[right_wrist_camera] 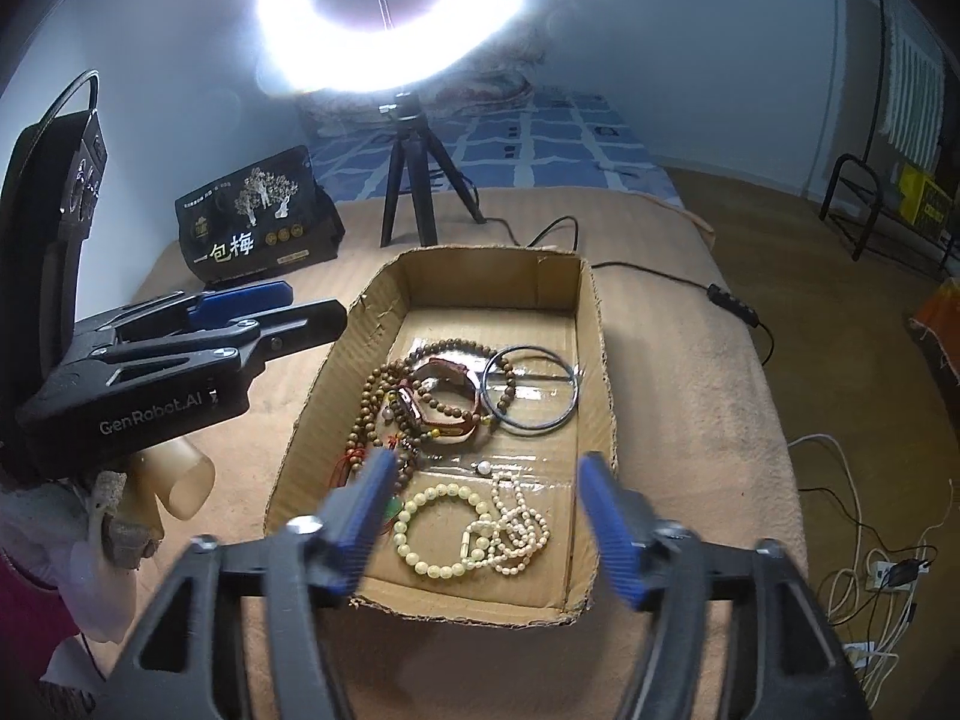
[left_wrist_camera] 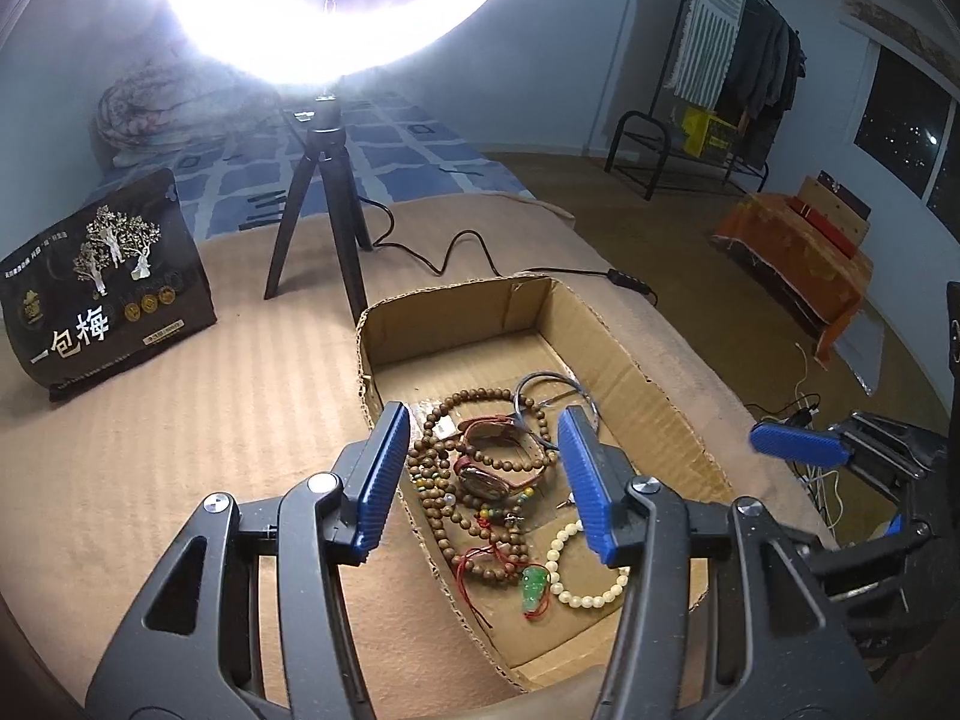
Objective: Organize jewelry
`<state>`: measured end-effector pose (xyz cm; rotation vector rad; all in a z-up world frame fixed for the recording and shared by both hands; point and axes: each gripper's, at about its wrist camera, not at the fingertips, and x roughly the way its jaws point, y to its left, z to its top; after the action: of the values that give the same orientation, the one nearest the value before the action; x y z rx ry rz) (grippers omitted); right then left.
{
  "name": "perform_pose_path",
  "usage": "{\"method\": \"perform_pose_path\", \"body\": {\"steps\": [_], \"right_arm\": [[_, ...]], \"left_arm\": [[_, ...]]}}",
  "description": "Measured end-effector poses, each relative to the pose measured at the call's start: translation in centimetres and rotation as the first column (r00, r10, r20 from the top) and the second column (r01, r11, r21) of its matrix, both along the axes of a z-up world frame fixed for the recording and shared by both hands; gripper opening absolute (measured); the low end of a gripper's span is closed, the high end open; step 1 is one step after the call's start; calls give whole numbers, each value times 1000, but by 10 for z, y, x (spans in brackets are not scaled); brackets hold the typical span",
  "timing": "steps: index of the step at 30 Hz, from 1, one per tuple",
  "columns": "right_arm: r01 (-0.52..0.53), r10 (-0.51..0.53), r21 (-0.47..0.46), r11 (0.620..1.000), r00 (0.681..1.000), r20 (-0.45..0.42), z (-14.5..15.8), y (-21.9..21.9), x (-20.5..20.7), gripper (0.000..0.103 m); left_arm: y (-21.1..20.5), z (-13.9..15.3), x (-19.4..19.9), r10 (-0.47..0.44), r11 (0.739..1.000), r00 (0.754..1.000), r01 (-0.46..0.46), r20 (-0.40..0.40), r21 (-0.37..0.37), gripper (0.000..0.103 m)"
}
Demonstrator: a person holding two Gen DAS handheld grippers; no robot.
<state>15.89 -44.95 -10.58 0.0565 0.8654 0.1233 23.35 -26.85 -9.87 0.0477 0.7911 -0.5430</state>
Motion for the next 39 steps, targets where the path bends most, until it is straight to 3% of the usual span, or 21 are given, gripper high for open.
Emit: {"method": "perform_pose_path", "body": {"steps": [3, 12, 23, 30, 34, 39], "right_arm": [[16, -16, 0, 1000, 1000, 9, 2, -1, -1, 83], [70, -68, -45, 997, 997, 41, 8, 1, -5, 97], [108, -100, -90, 990, 991, 86, 27, 9, -16, 99], [133, -120, -91, 987, 984, 134, 55, 18, -30, 100], [134, -118, -93, 987, 981, 156, 70, 26, -41, 100], [147, -123, -112, 983, 973, 197, 93, 37, -60, 101]], "left_arm": [[2, 2, -1, 8, 1000, 1000, -8, 8, -2, 61], [7, 6, -4, 11, 1000, 1000, -11, 14, 9, 62], [22, 20, -16, 15, 999, 999, -17, 45, 38, 63], [44, 48, -33, 23, 999, 996, -26, 88, 31, 64], [57, 67, -50, 23, 999, 992, -26, 121, 26, 75], [68, 91, -75, 8, 1000, 988, -13, 156, 27, 77]]}}
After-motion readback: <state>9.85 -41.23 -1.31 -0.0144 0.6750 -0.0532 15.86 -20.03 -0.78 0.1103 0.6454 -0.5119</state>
